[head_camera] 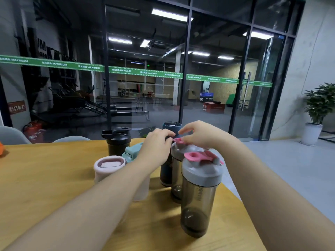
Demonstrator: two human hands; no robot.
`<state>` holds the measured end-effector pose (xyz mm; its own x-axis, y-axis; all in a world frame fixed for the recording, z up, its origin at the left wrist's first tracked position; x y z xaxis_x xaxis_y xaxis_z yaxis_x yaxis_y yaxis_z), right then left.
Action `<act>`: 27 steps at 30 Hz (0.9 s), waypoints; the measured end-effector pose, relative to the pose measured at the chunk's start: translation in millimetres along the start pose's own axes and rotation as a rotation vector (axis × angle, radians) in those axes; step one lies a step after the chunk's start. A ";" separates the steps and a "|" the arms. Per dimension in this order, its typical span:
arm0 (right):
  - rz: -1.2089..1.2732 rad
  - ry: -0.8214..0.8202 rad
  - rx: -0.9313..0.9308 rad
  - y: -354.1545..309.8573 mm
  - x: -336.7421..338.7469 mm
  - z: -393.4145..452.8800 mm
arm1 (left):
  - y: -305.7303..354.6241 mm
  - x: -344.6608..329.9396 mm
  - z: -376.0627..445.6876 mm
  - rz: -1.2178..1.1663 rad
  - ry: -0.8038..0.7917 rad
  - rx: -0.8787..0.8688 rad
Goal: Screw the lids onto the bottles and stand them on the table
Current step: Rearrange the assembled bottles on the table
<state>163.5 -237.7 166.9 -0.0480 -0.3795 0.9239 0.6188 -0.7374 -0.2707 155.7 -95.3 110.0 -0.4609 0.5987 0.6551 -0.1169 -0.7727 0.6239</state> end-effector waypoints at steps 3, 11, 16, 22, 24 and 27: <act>-0.048 -0.145 0.009 0.1 -1.9 8.4 | -6.6 19.7 2.8 0.088 -0.017 0.007; -0.072 -0.218 0.023 3.0 -6.8 15.6 | -34.5 74.0 7.6 0.374 -0.205 0.111; -0.069 -0.192 0.025 -0.2 -10.4 18.4 | -65.4 73.4 15.8 0.418 -0.317 0.245; -0.042 -0.146 0.025 -0.2 -14.8 19.4 | -74.2 74.0 19.0 0.354 -0.409 0.222; -0.019 -0.087 0.027 -1.3 -17.1 21.8 | -70.7 76.3 17.5 0.315 -0.442 0.197; 0.002 -0.007 0.045 -2.3 -22.4 23.8 | -65.5 85.0 12.6 0.342 -0.464 0.151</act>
<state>181.8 -214.2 153.3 -0.0408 -0.3769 0.9253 0.6534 -0.7107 -0.2607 135.4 8.9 130.2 -0.0141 0.3772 0.9260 0.1126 -0.9196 0.3763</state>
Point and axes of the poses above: each hand's wrist, its own z-axis towards the middle knuckle, its own x-axis out of the back of the hand, y = z × x, the point moved 2 cm from there along z, towards the middle knuckle, and after that the axes turned 12 degrees about x, right-handed, at the moved point
